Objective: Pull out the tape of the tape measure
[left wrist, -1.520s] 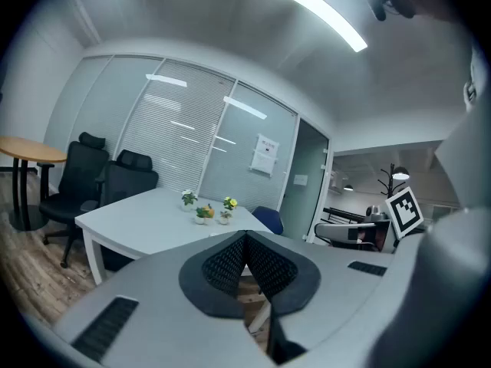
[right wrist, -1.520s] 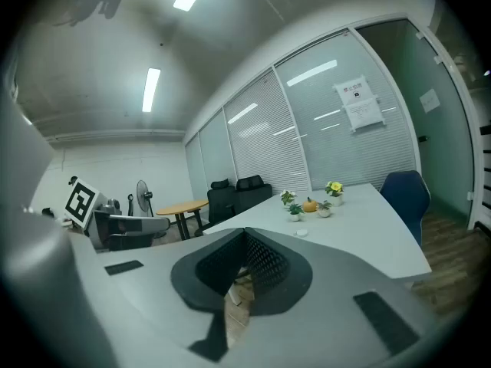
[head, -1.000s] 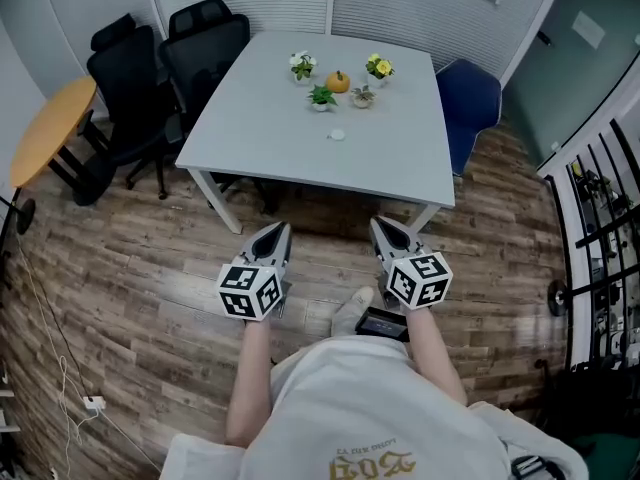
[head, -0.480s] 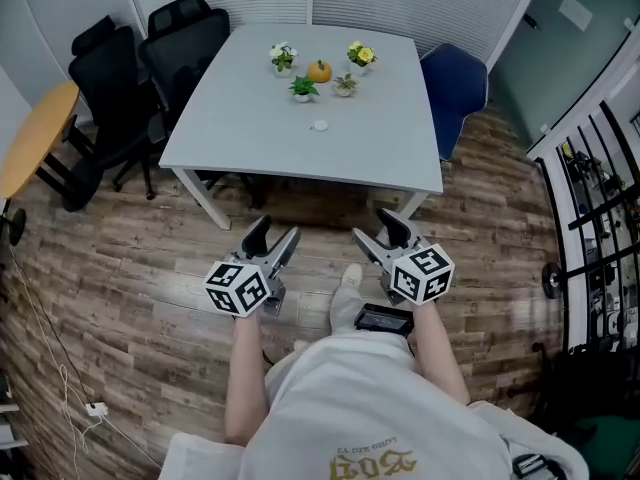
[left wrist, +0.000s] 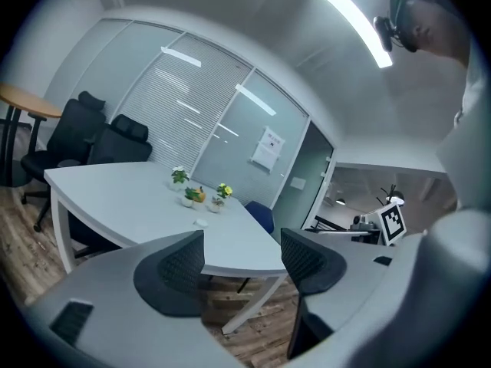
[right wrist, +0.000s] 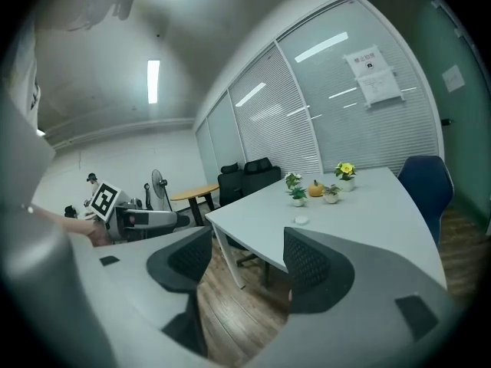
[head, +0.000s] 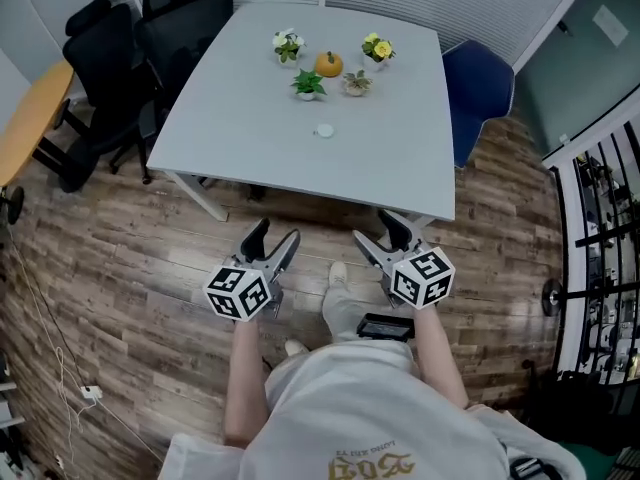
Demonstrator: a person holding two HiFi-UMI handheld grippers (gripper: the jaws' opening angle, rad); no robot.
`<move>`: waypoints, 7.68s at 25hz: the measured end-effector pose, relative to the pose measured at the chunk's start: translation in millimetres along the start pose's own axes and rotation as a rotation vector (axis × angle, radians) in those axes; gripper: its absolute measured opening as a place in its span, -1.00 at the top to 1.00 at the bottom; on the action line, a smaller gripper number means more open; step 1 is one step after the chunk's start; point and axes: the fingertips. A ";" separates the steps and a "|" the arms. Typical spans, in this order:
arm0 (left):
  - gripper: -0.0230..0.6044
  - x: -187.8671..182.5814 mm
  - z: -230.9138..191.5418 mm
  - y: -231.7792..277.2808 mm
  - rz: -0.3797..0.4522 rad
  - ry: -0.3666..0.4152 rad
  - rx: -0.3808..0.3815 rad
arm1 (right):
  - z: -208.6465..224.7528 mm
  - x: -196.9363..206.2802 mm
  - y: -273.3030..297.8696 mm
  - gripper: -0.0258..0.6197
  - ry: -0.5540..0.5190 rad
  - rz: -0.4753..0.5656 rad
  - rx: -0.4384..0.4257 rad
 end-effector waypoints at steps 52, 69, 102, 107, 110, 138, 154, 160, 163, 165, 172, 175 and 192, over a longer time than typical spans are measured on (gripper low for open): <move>-0.01 -22.8 -137.1 317.1 -0.471 0.122 0.082 | 245.8 4.7 269.0 0.01 -0.202 -0.541 -0.181; -0.01 -13.7 -157.1 329.3 -0.486 0.075 0.134 | 250.6 36.0 325.5 0.04 -0.371 -0.687 -0.322; 0.00 -51.7 -131.7 316.4 -0.360 0.111 0.213 | 220.2 -13.6 292.4 0.22 -0.093 -0.553 -0.246; 0.00 -68.8 -110.3 315.7 -0.307 0.152 0.248 | 214.3 -37.6 271.9 0.22 -0.117 -0.524 -0.218; 0.00 -75.0 -95.5 315.1 -0.295 0.177 0.282 | 210.7 -43.9 257.6 0.22 -0.117 -0.513 -0.212; 0.01 -63.2 -1.7 343.2 -0.351 0.487 0.521 | 231.4 -52.8 186.3 0.22 -0.017 -0.444 -0.241; 0.48 -48.2 -2.5 348.5 -0.395 0.641 0.572 | 233.1 -51.2 193.8 0.22 -0.028 -0.482 -0.284; 0.63 -43.6 6.9 344.7 -0.406 0.676 0.625 | 233.7 -51.9 190.2 0.22 -0.092 -0.526 -0.300; 0.72 -39.0 10.2 343.1 -0.418 0.692 0.642 | 234.4 -49.4 189.7 0.22 -0.108 -0.543 -0.302; 0.77 -35.6 11.6 342.7 -0.428 0.701 0.647 | 235.4 -46.8 188.9 0.22 -0.111 -0.549 -0.304; 0.88 -31.2 9.8 343.9 -0.453 0.696 0.650 | 233.5 -41.6 186.9 0.22 -0.084 -0.542 -0.324; 0.89 -31.2 8.2 344.4 -0.461 0.688 0.654 | 233.9 -41.0 188.9 0.22 -0.085 -0.546 -0.325; 0.89 -34.9 -4.2 340.1 -0.486 0.638 0.618 | 228.8 -43.2 191.9 0.22 -0.117 -0.557 -0.326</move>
Point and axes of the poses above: the fingertips, and each gripper's own axes: y forward along the fingers, z to its right, x out of its underside, and after that the axes turned 9 degrees about -x, right-handed
